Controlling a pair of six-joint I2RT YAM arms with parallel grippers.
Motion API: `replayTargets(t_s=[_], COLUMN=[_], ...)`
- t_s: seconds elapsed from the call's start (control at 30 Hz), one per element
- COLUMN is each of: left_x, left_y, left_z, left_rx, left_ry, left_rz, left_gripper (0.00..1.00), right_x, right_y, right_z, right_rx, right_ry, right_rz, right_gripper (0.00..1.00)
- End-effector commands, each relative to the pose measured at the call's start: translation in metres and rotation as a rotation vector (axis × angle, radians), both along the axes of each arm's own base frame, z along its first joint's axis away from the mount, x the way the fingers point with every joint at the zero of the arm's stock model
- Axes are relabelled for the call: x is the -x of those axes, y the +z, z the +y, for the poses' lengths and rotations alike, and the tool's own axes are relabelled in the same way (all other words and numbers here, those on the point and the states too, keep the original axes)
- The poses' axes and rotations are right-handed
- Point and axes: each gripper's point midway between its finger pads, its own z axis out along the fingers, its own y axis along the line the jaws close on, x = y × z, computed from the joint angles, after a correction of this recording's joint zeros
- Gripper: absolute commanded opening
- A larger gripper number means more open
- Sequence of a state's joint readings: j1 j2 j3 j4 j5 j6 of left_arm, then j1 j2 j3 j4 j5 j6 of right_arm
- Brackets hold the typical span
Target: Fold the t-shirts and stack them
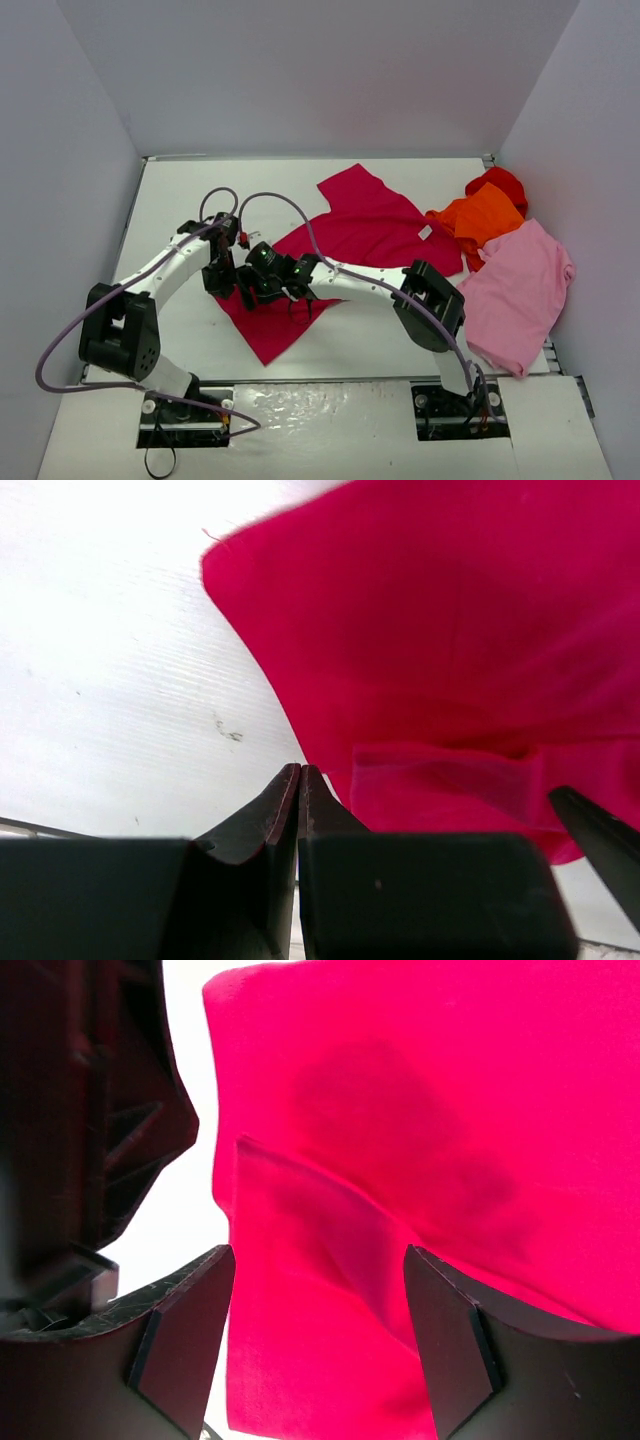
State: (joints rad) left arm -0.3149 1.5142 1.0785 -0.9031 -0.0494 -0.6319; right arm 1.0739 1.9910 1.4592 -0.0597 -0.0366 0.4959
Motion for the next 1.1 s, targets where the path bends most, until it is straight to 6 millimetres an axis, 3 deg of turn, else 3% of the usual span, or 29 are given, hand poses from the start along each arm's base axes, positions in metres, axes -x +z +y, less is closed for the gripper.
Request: replayTargets(t_s=[0.0,0.07,0.13,0.17,0.23,0.3,0.4,0.53,0.7,0.83,1.07], left_x=[-0.011,-0.013,-0.011,-0.011,-0.008,-0.002,0.008,0.023,0.039,0.041,0.031], left_y=[0.037,0.046,0.051,0.052,0.053,0.05,0.041,0.029,0.012,0.004,-0.02], left_z=[-0.011,-0.017,-0.033,-0.039,-0.053,-0.07,-0.097,-0.123,-0.134,-0.134,-0.131], left_rx=[0.048,0.082,0.164,0.19,0.24,0.304,0.407,0.476,0.511,0.499,0.433], left_ry=[-0.022,-0.035,-0.058,-0.064,-0.075,-0.084,-0.1,-0.12,-0.103,-0.098,-0.095], left_rz=[-0.114,-0.144,-0.148,-0.153,-0.154,-0.148,-0.126,-0.082,-0.019,0.002,0.021], left_gripper=[0.0,0.0,0.0,0.0,0.0,0.0,0.0,0.0,0.0,0.0,0.0], right_x=[-0.044,-0.068,-0.099,-0.102,-0.111,-0.124,-0.144,-0.163,-0.183,-0.184,-0.164], right_y=[0.057,0.047,0.028,0.016,0.001,-0.005,-0.005,-0.009,-0.013,-0.022,-0.029], right_z=[-0.06,-0.117,-0.177,-0.203,-0.243,-0.273,-0.296,-0.299,-0.305,-0.322,-0.356], right_rx=[-0.059,-0.064,-0.058,-0.029,0.013,0.034,0.051,0.058,0.077,0.098,0.178], right_ry=[-0.243,-0.427,-0.619,-0.673,-0.754,-0.819,-0.858,-0.854,-0.86,-0.889,-0.942], right_rz=[-0.143,-0.089,-0.035,-0.022,-0.006,-0.001,-0.01,-0.003,-0.014,0.009,-0.003], right_gripper=[0.58,0.44,0.2,0.16,0.03,0.0,0.0,0.0,0.0,0.0,0.0])
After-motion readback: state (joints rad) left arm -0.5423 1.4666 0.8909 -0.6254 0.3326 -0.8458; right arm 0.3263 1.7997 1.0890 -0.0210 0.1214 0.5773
